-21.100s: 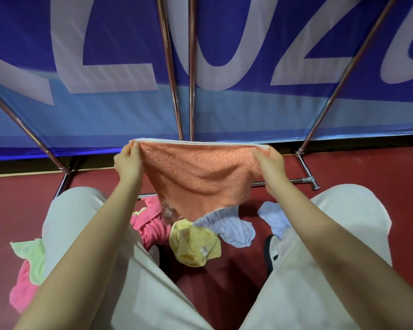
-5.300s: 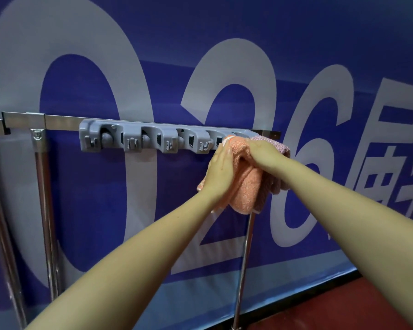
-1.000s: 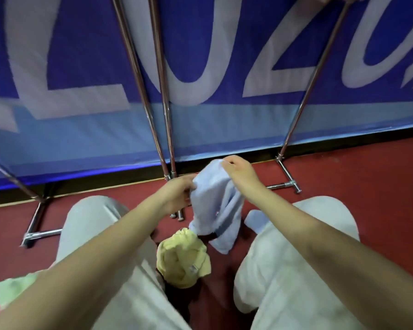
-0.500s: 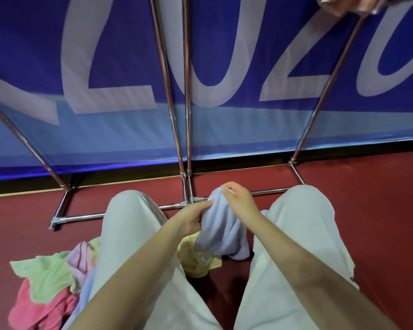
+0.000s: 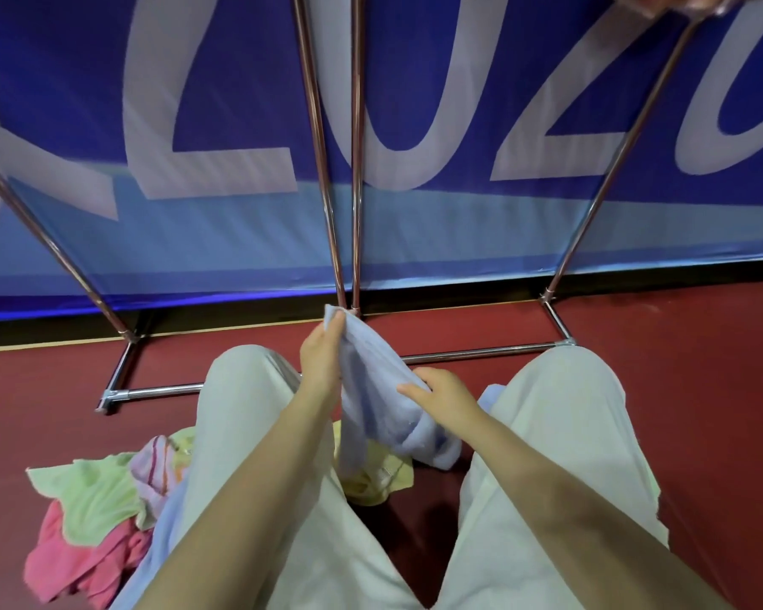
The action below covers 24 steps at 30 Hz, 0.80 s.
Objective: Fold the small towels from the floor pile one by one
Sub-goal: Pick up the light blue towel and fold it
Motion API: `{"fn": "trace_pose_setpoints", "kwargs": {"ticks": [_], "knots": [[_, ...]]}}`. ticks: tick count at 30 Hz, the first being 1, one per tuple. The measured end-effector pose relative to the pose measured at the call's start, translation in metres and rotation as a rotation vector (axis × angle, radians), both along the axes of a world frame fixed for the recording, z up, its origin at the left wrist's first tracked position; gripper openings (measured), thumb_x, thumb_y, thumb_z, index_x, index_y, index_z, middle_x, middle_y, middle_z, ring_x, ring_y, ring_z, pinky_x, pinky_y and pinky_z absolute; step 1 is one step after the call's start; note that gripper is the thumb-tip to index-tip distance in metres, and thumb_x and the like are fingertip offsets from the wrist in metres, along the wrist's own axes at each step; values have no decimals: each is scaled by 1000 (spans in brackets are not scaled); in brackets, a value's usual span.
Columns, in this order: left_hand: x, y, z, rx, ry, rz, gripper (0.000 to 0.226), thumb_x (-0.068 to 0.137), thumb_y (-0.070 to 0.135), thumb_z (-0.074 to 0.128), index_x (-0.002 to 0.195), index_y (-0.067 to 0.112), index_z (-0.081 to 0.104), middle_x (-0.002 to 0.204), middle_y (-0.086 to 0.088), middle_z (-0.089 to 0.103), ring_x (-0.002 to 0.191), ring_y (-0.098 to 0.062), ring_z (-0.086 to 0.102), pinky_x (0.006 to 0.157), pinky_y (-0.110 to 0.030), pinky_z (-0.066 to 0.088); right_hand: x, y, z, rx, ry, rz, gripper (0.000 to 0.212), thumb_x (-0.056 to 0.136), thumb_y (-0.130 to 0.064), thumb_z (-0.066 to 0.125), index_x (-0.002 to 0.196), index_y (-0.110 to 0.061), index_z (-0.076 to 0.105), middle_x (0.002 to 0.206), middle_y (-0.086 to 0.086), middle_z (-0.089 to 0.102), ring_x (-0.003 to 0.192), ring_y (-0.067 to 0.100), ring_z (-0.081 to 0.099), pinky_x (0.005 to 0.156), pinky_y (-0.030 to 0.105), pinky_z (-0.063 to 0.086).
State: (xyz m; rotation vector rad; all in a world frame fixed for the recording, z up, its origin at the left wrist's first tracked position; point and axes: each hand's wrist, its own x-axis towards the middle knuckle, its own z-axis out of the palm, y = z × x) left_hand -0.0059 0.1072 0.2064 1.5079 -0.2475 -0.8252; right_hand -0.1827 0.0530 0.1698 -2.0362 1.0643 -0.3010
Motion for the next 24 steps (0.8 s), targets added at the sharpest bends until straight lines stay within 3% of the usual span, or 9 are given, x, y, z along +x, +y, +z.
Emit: {"fn": "trace_pose_setpoints", "kwargs": {"ticks": [5,8,11,14,18,21,24], "knots": [[23,5,5,15,-111,-11,25,93,40,56,100,23,73,103,-1,70,97,-17,63,86,-35,49,-14,-7,-11,56,148,7,44,88,-44,59,61,-17,37,59,-3,38,58,15,35,61,33,29],[34,11,2,34,-116,15,18,94,39,56,86,30,69,95,2,70,99,-19,64,90,-38,49,-22,-7,-7,264,107,-10,38,89,-47,57,66,-17,52,64,-6,52,63,10,47,66,27,37],[45,16,-4,70,-60,73,20,95,40,54,84,27,67,100,-4,69,97,-21,63,86,-34,48,-27,-5,4,408,29,14,30,89,-44,60,66,-25,61,67,-12,59,67,5,54,69,22,40],[55,18,-7,160,10,139,27,95,41,53,97,16,62,104,-8,63,96,-23,58,85,-34,45,-26,-5,15,402,-60,-27,42,91,-38,60,51,-30,53,57,-16,47,61,4,44,65,21,34],[64,23,-15,159,109,190,49,93,45,58,126,8,59,115,-2,62,106,-24,58,98,-38,47,-28,-9,26,445,-305,-94,30,94,-30,58,65,-24,62,71,-8,55,76,11,50,76,28,37],[62,27,-15,114,156,190,44,96,34,56,128,4,58,126,-12,63,115,-30,59,102,-42,46,-29,-9,41,390,-359,-124,23,94,-20,57,74,-24,66,76,-10,58,79,9,51,76,25,39],[52,23,-9,94,157,163,33,100,26,49,122,5,60,118,-14,63,110,-30,60,94,-37,47,-31,0,57,257,-372,-155,17,94,-14,55,79,-19,63,78,-8,57,74,4,50,69,14,39]]}}
